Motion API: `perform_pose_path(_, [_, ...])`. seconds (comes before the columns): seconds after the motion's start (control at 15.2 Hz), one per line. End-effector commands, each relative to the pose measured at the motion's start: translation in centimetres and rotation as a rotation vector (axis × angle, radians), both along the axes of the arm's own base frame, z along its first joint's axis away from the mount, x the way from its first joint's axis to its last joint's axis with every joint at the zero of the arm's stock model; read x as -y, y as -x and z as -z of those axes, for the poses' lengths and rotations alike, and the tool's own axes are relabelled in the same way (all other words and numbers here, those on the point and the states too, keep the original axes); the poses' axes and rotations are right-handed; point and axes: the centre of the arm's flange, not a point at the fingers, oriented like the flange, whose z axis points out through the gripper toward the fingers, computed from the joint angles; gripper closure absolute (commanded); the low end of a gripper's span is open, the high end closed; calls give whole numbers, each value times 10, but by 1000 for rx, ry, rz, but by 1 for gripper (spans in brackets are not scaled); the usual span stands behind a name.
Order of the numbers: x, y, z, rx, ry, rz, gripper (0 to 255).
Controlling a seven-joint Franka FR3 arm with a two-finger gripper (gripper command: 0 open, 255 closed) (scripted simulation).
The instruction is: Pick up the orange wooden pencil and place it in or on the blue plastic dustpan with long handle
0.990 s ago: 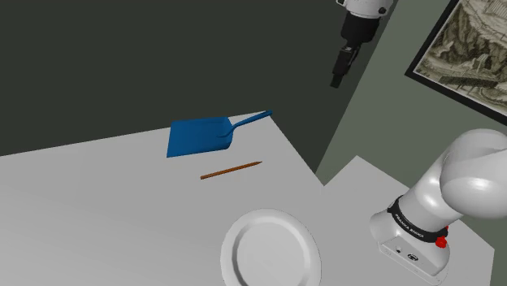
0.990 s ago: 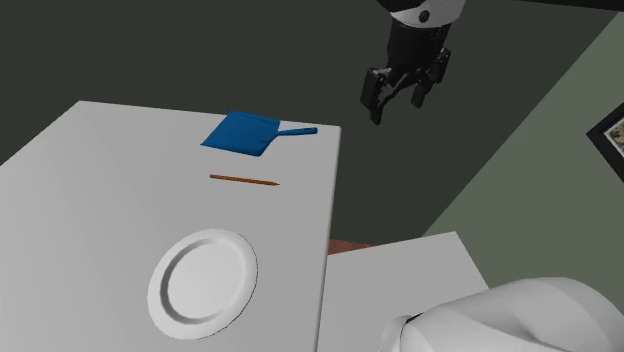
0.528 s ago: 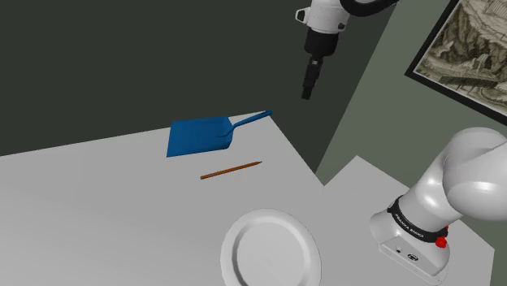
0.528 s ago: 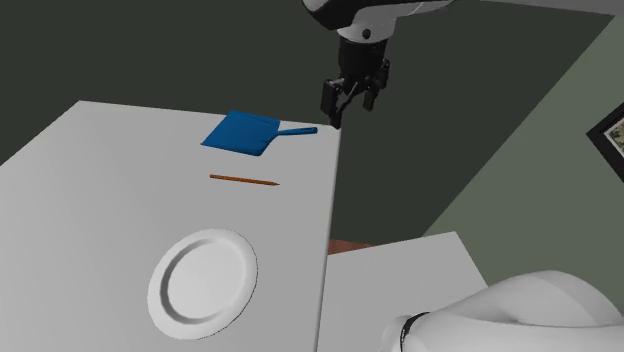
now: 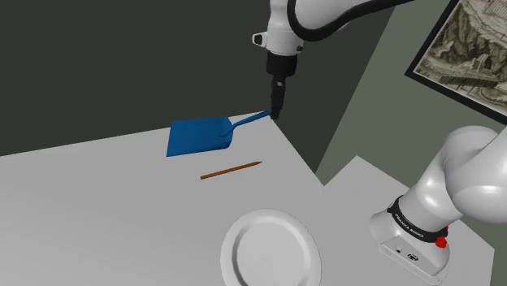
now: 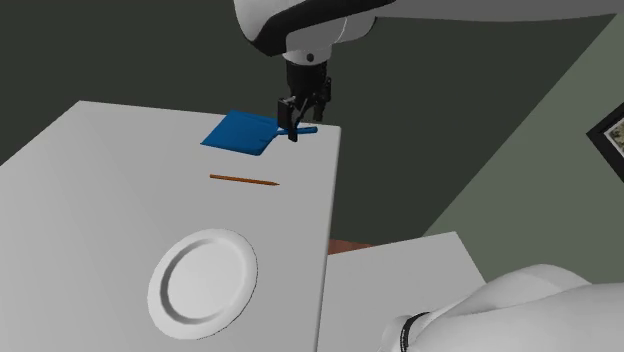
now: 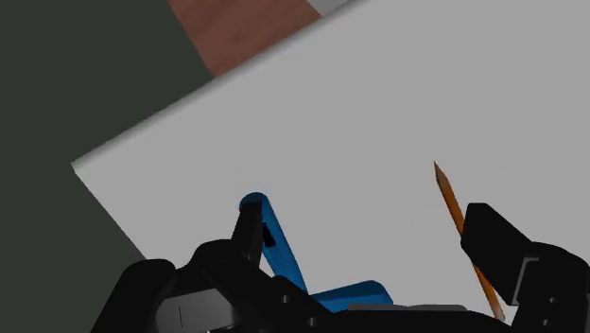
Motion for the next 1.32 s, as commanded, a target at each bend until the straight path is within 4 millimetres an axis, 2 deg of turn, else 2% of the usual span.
perform_pose_path(0.0, [-19, -9, 9, -12, -16, -64, 0])
perform_pose_path(0.46, [-100, -24, 45, -56, -71, -279, 0])
perform_pose_path(0.92, [-182, -21, 76, -99, -123, -490, 0])
perform_pose_path(1.25, [-184, -15, 102, -99, -123, -490, 0])
